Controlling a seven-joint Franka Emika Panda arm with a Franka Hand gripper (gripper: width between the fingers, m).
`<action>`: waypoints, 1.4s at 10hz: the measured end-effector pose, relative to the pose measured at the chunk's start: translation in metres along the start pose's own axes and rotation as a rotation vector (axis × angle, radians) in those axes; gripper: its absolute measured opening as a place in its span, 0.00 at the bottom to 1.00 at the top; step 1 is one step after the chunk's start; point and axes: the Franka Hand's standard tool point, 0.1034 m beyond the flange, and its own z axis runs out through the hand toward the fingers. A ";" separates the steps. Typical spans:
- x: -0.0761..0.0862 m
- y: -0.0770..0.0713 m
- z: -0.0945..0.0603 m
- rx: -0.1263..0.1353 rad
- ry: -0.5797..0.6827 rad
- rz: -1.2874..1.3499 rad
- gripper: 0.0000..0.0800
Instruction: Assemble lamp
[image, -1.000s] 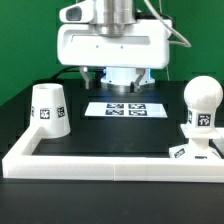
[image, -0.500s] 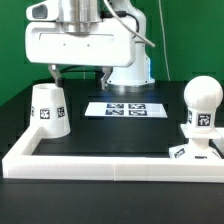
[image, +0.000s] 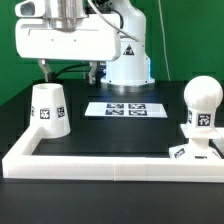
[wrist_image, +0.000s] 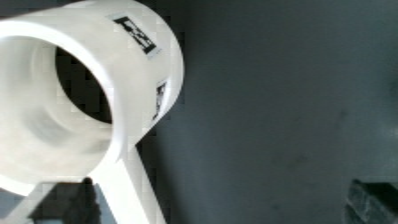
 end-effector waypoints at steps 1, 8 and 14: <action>0.000 0.001 -0.001 0.000 0.002 0.003 0.87; -0.016 0.007 0.018 -0.021 -0.010 -0.002 0.87; -0.025 0.020 0.033 -0.041 0.007 -0.020 0.87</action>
Offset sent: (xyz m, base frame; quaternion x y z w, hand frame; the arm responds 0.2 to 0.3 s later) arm -0.0160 -0.0005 -0.0188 0.0055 0.0163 -0.0062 0.9998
